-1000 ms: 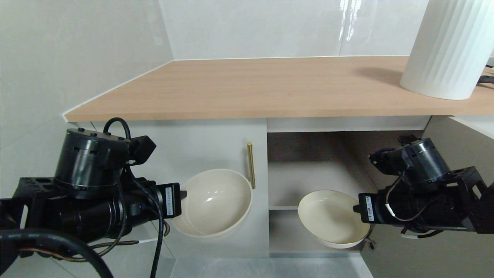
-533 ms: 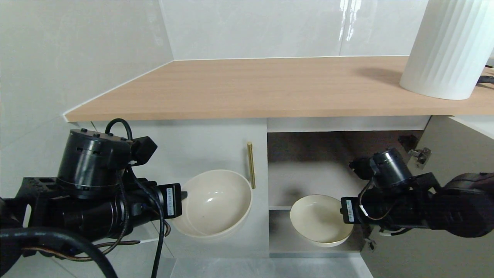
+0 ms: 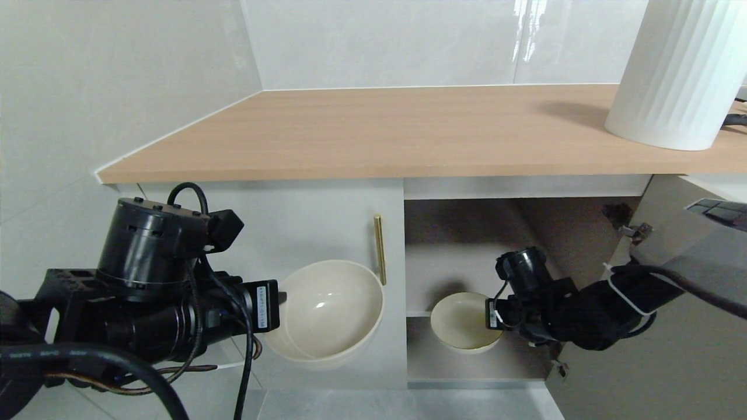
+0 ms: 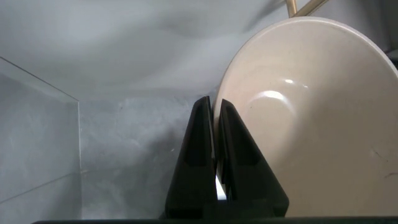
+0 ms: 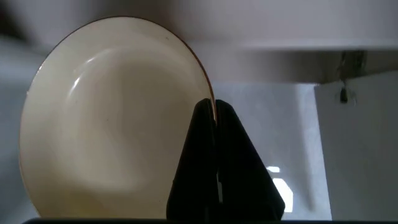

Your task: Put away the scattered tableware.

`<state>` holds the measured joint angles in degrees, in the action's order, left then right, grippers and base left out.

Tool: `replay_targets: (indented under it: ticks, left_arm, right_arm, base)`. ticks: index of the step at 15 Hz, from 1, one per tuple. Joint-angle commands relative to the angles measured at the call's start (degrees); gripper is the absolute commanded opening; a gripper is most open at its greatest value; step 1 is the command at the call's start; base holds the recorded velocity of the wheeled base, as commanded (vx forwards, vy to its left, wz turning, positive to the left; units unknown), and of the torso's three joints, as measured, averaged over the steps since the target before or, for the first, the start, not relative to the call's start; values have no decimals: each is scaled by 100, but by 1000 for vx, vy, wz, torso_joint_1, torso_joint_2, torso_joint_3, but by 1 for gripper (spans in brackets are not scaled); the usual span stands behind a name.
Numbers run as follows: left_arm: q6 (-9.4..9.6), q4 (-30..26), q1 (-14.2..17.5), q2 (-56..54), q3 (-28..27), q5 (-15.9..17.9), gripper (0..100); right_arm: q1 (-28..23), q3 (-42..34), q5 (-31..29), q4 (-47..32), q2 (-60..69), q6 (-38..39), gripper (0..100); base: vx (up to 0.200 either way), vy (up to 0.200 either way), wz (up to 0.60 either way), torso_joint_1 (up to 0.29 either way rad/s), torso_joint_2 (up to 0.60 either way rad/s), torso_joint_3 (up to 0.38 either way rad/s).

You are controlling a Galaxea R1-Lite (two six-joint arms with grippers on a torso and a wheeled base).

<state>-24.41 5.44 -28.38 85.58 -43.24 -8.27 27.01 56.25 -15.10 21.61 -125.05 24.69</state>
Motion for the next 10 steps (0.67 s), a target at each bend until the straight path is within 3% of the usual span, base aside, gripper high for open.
replay_targets:
  ticks: [1, 4, 7, 10]
  left_arm:
    - [-3, 1, -10, 38, 0, -8, 0]
    - [-3, 1, -10, 20, 0, -8, 0]
    - [-3, 1, -10, 12, 0, -17, 0]
    - [6, 1, -10, 20, 0, -17, 0]
  right_arm:
    - [-153, 484, -239, 36, -758, 10, 0]
    - [-267, 1108, -318, -114, -1039, 89, 0]
    - [-504, 2074, -326, -808, -1179, 177, 0]
    - [-680, 2382, -608, -949, -1461, 326, 0]
  base:
    - [0, 0, 0, 0, 0, 0]
    - [0, 0, 0, 0, 0, 0]
    - [0, 0, 0, 0, 0, 0]
    - [0, 0, 0, 0, 0, 0]
